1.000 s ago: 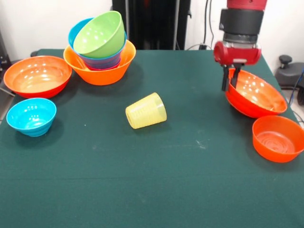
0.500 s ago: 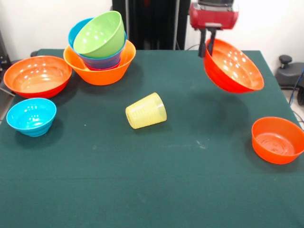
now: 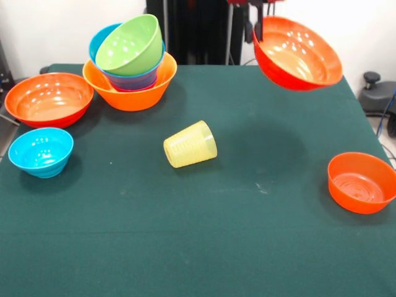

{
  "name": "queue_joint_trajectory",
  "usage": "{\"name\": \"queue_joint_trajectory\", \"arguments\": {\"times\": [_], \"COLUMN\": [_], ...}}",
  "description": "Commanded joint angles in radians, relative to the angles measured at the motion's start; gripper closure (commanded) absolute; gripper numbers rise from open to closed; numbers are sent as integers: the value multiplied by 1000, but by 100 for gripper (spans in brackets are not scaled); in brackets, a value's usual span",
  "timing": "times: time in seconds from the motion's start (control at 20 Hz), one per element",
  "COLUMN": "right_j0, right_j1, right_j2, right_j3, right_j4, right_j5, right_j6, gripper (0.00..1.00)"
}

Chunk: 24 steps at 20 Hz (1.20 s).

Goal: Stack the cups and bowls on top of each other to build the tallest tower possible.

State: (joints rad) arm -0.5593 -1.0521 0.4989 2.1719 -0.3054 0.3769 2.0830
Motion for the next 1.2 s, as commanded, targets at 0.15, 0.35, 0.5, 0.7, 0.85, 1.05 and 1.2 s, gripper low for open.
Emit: {"name": "queue_joint_trajectory", "arguments": {"times": [0.15, 0.35, 0.5, 0.7, 0.85, 1.05, 1.2], "right_j0": [-227, -345, -431, -509, -555, -553, -509], "right_j1": [-106, -180, -250, -231, -194, -118, -16], "right_j2": [344, 449, 543, 646, 708, 696, 611], "right_j3": [210, 247, 274, 283, 287, 274, 228], "right_j4": [-9, 10, 68, 58, 34, -56, -178], "right_j5": [133, 183, 212, 220, 216, 196, 180], "right_j6": [-394, -461, -505, -513, -512, -474, -435], "gripper": [100, 100, 100, 100, 100, 100, 100]}}
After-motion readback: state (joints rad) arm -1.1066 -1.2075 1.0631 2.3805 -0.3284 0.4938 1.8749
